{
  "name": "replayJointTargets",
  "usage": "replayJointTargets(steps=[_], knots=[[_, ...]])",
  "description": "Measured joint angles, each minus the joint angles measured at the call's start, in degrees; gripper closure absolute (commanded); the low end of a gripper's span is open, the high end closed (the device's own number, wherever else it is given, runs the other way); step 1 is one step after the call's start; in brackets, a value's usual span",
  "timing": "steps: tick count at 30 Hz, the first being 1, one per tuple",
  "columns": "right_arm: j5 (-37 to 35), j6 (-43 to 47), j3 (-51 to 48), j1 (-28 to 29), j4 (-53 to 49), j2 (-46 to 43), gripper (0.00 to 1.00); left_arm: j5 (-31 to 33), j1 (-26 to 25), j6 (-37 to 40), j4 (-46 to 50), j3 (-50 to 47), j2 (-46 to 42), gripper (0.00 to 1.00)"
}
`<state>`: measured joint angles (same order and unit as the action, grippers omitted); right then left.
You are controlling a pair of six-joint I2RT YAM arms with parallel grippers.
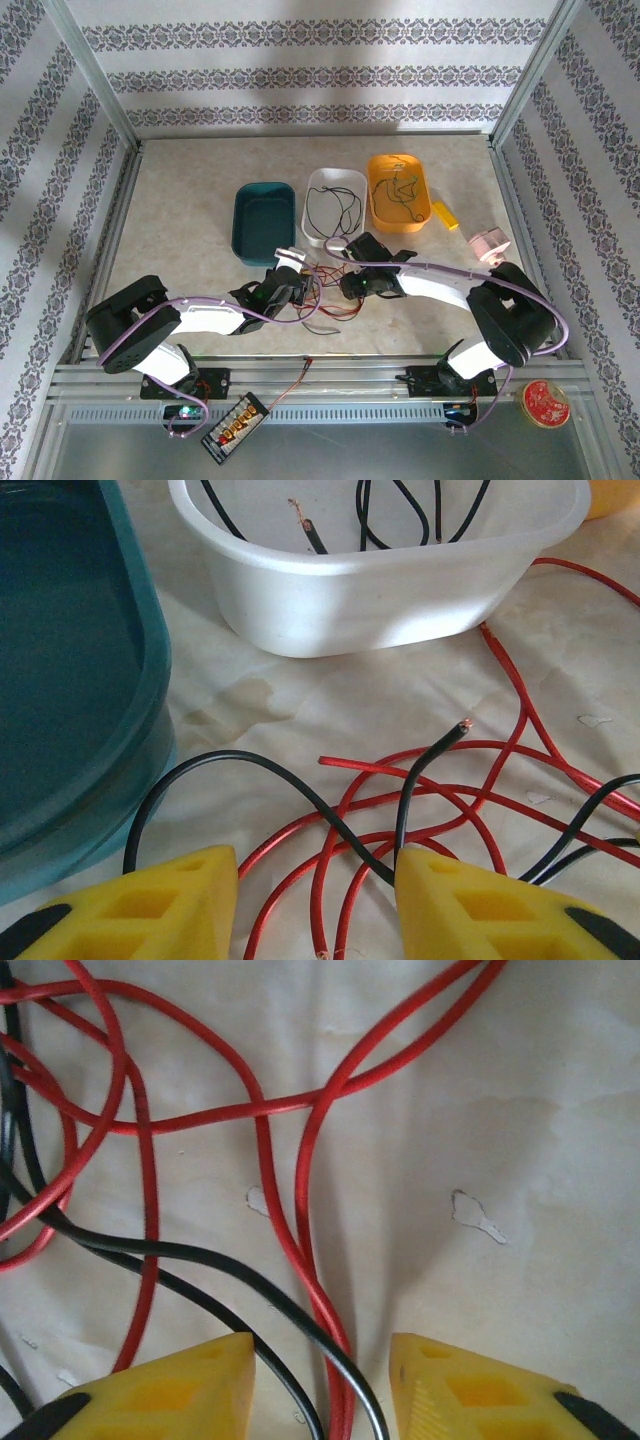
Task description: Untangle the cables
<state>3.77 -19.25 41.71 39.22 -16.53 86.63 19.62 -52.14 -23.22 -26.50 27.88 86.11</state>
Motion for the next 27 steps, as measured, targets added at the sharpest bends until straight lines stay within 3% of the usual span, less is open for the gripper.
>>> replayJointTargets(steps=[3, 5, 13, 19, 27], knots=[[0.00, -0.04, 0.00, -0.48, 0.04, 0.11, 0.87, 0.02, 0.00, 0.00, -0.02, 0.00, 0.00, 0.55], [-0.11, -0.17, 0.00, -0.50, 0.00, 0.11, 0.94, 0.02, 0.00, 0.00, -0.02, 0.00, 0.00, 0.55], [-3.26, -0.04, -0.98, -0.87, -2.38, -9.97, 1.00, 0.57, 0.00, -0.85, -0.02, 0.00, 2.89, 0.55], [-10.95, 0.28, -0.83, -1.64, -4.04, -23.04, 1.00, 1.51, 0.00, -2.67, 0.02, 0.00, 5.70, 0.55], [-23.21, 2.38, 3.28, -1.64, -3.80, -34.07, 1.00, 2.21, 0.00, -2.99, -0.07, 0.00, 7.23, 0.55]])
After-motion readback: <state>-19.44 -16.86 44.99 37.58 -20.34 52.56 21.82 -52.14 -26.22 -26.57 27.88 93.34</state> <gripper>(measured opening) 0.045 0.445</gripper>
